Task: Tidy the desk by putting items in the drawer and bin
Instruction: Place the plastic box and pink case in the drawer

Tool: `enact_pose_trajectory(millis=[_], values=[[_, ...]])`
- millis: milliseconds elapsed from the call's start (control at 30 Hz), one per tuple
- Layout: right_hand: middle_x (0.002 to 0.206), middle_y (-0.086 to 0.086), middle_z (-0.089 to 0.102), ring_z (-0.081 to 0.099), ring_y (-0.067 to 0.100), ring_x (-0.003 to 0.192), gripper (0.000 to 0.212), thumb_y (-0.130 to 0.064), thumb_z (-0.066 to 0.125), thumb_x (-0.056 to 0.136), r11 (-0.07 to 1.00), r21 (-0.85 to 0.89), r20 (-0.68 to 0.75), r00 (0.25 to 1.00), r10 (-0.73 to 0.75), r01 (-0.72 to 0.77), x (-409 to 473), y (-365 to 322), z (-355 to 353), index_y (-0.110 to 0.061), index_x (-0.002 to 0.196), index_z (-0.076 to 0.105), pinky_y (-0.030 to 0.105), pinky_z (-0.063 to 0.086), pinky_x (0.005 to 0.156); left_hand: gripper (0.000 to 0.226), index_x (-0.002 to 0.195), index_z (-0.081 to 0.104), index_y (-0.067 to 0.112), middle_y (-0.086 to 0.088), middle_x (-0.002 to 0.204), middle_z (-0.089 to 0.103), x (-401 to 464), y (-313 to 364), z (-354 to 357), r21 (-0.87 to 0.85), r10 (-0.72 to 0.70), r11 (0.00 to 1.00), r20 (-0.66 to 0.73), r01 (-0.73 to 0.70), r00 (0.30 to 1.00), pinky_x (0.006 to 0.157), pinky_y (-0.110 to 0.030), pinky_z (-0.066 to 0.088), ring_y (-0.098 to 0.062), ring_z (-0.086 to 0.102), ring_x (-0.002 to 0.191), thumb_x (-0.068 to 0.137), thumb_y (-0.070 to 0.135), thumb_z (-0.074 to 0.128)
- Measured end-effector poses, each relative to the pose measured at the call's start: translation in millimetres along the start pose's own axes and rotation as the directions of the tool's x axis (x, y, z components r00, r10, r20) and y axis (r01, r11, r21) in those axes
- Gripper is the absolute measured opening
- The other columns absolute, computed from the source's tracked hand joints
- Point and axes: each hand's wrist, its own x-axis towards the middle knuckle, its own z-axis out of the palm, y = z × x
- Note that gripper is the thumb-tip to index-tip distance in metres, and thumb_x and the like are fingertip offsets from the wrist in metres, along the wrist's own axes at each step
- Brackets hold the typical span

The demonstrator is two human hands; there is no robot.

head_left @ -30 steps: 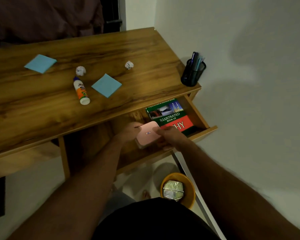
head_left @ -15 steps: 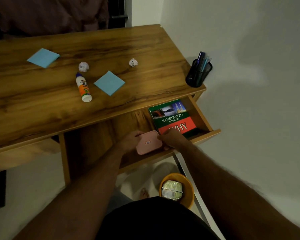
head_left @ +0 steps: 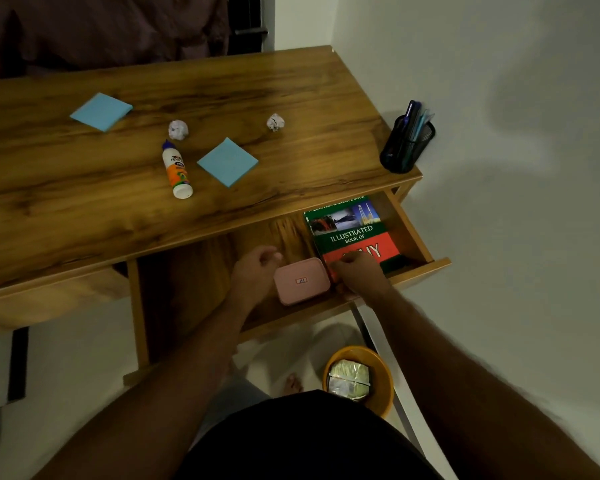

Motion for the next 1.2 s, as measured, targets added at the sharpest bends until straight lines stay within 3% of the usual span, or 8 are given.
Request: enact_pose_trajectory(millis=[133,300,400,567,767,967,1067,1200], values=[[0.080,0.010,0.064,0.065,0.020,0.066,0.019,-0.025,0.058,0.095,0.983,0.181,0.021,1.000,0.001,-0.005,-25.3,1.6,-4.4,-0.009,0.088,0.061,0.032,0.057,0.058,0.022,0.099,0.064,0.019,-0.003,0.099,0.068,-35.9,7.4,-9.0,-0.317,-0.221,0.927,-0.030,0.200,0.975,0.079,-0.036,0.055,-0.016,0.064,0.088,0.098,0.037,0.050],[0.080,0.013,0.065,0.067,0.024,0.066,0.034,-0.036,0.057,0.095,0.870,0.444,0.179,0.973,0.145,-0.212,-60.1,22.3,11.5,-0.003,0.100,0.062,0.032,0.055,0.056,0.027,0.091,0.062,0.015,-0.004,0.080,0.067,-77.9,6.5,-0.6,-0.643,-0.556,0.488,0.293,0.591,0.778,0.061,-0.031,0.049,-0.018,0.065,0.074,0.097,0.039,0.051],[0.082,0.012,0.063,0.067,0.029,0.073,0.040,-0.045,0.054,0.095,0.722,0.584,0.256,0.928,0.270,-0.371,-68.4,38.1,25.3,-0.006,0.103,0.058,0.035,0.054,0.059,0.034,0.091,0.058,0.015,-0.006,0.087,0.066,-94.6,-6.9,9.4,-0.658,-0.566,0.297,0.462,0.692,0.683,0.066,-0.034,0.048,-0.022,0.064,0.080,0.096,0.047,0.047],[0.108,0.022,0.057,0.067,0.039,0.091,0.050,-0.060,0.048,0.092,0.529,0.680,0.321,0.855,0.406,-0.507,-61.0,44.6,41.1,-0.015,0.113,0.042,0.047,0.057,0.072,0.054,0.098,0.056,0.010,-0.015,0.104,0.065,-96.9,-17.4,9.4,-0.652,-0.558,0.155,0.562,0.742,0.611,0.076,-0.045,0.050,-0.031,0.062,0.101,0.091,0.063,0.044],[0.109,0.017,0.056,0.064,0.039,0.100,0.039,-0.048,0.039,0.100,0.492,0.752,0.300,0.893,0.336,-0.438,-44.7,39.7,48.4,-0.017,0.123,0.048,0.047,0.055,0.072,0.077,0.136,0.033,0.000,-0.029,0.125,0.049,-100.0,-22.0,15.0,-0.685,-0.585,0.056,0.567,0.726,0.580,0.099,-0.053,0.042,-0.043,0.052,0.121,0.090,0.060,0.049],[0.111,0.018,0.055,0.061,0.042,0.106,0.022,-0.032,0.040,0.104,0.524,0.729,0.306,0.895,0.325,-0.440,-41.1,43.4,48.5,-0.017,0.117,0.050,0.046,0.054,0.072,0.049,0.137,0.036,0.003,-0.021,0.107,0.049,-88.7,-22.7,24.2,-0.806,-0.612,0.026,0.455,0.592,0.646,0.104,-0.049,0.039,-0.038,0.049,0.118,0.100,0.035,0.044],[0.111,0.017,0.054,0.061,0.041,0.106,0.018,-0.029,0.040,0.104,0.533,0.727,0.307,0.900,0.310,-0.432,-38.8,44.2,48.1,-0.018,0.111,0.052,0.048,0.054,0.079,0.043,0.139,0.036,0.004,-0.020,0.115,0.049,-86.5,-24.8,26.4,-0.806,-0.607,0.077,0.429,0.587,0.669,0.101,-0.049,0.040,-0.039,0.048,0.125,0.103,0.027,0.040],[0.108,0.015,0.055,0.062,0.033,0.095,0.019,-0.026,0.039,0.104,0.541,0.745,0.284,0.919,0.273,-0.391,-32.3,41.7,48.9,-0.015,0.114,0.050,0.054,0.052,0.089,0.041,0.139,0.038,0.003,-0.016,0.098,0.052,-78.4,-27.0,26.5,-0.815,-0.601,0.119,0.396,0.567,0.695,0.091,-0.047,0.044,-0.033,0.055,0.096,0.103,0.025,0.039]])
